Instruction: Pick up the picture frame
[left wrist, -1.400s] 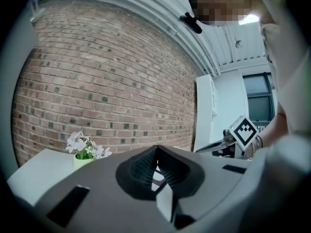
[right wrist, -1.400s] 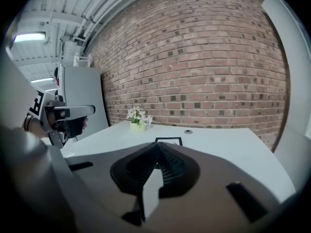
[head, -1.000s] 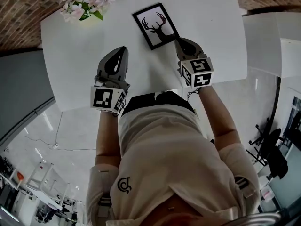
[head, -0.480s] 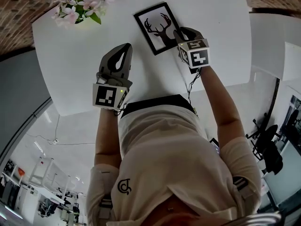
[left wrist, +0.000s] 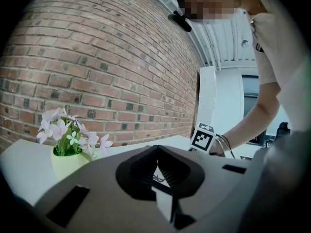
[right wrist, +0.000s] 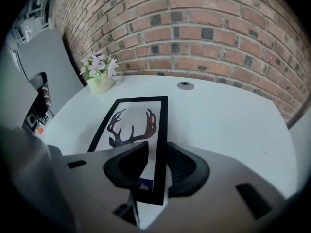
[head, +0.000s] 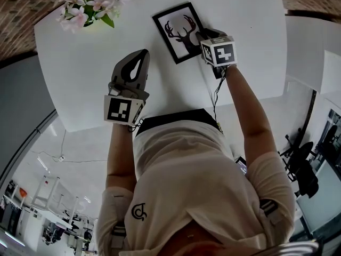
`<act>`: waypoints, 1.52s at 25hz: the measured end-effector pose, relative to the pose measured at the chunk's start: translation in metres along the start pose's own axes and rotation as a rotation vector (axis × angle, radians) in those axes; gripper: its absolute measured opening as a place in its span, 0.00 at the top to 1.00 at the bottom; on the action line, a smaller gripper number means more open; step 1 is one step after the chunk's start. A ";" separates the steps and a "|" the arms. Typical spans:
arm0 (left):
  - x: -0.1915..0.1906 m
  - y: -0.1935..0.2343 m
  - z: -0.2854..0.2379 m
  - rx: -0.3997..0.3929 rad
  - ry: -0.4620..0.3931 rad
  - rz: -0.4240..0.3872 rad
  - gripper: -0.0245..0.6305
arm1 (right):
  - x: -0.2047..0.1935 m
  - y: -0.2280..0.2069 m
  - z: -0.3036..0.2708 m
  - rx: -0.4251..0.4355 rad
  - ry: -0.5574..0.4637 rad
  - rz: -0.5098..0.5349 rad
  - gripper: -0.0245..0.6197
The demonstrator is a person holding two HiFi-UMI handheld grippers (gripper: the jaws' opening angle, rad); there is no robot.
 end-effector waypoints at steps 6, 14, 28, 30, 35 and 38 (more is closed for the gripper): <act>0.008 -0.006 -0.005 -0.008 -0.031 -0.021 0.94 | -0.004 0.000 0.003 -0.011 0.017 -0.010 0.79; 0.018 -0.034 0.006 -0.004 -0.070 -0.059 0.94 | -0.027 0.005 0.018 -0.050 0.035 -0.029 0.82; 0.002 -0.100 0.059 0.049 -0.120 -0.078 0.94 | -0.108 0.031 0.062 -0.068 0.051 -0.107 0.85; -0.006 -0.109 0.069 0.055 -0.120 -0.073 0.94 | -0.122 0.040 0.067 -0.065 0.052 -0.115 0.85; -0.019 -0.138 0.088 0.073 -0.118 -0.084 0.94 | -0.152 0.054 0.083 -0.057 0.058 -0.120 0.85; -0.030 -0.153 0.096 0.083 -0.104 -0.079 0.94 | -0.167 0.059 0.091 -0.057 0.061 -0.124 0.85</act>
Point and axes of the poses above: the fingertips, and each gripper's own axes: z backward along the fingers, y to its left, x out of its top, the point moved 1 cm from there along z, backward along the fingers, and after that the axes turned 11 degrees about -x, right-handed, at the moved point
